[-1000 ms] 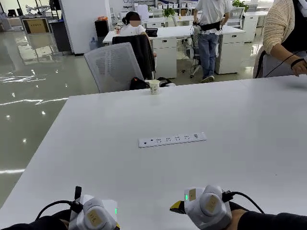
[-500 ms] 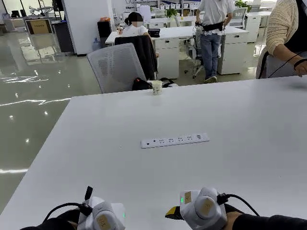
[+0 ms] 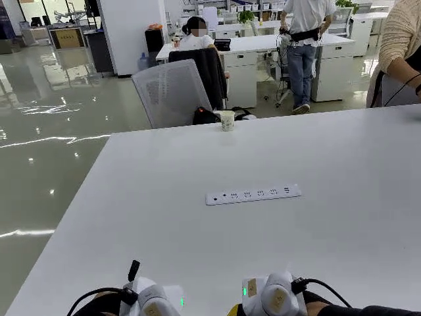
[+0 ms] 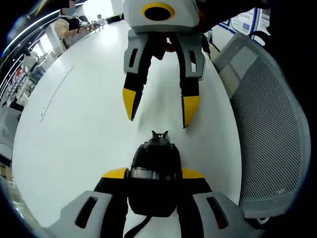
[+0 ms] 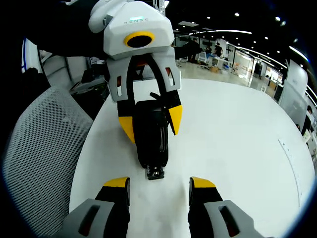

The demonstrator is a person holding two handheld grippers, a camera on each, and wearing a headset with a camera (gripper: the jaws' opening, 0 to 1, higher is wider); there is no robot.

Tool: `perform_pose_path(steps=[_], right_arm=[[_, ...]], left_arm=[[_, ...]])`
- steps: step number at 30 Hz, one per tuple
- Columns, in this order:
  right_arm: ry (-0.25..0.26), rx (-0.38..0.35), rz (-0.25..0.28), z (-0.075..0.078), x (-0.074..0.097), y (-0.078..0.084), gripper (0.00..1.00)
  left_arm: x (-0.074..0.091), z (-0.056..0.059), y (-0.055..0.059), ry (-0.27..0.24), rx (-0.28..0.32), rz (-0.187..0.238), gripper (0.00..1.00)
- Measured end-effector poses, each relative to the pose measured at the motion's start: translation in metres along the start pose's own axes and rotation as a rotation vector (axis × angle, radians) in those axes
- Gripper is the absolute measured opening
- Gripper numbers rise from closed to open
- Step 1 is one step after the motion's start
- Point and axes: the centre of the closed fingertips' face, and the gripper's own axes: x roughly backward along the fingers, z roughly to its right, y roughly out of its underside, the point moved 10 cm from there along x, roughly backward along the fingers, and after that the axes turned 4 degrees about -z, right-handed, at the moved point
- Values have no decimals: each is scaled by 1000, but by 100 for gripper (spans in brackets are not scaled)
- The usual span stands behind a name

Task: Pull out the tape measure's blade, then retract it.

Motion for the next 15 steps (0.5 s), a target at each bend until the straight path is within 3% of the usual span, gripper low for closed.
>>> perform_pose_path(steps=[9,11,15], right_arm=[[-33,20,-33,0,-18,-5,32],[-41,23,-38,0,-21,-5,25],[-31,31,-53,1,-26,-4,21]], left_arm=[[0,-1,1,-1,0,13,32],[0,-1,2,0,-2,14,32],[0,-2,2,0,-8,14,32]])
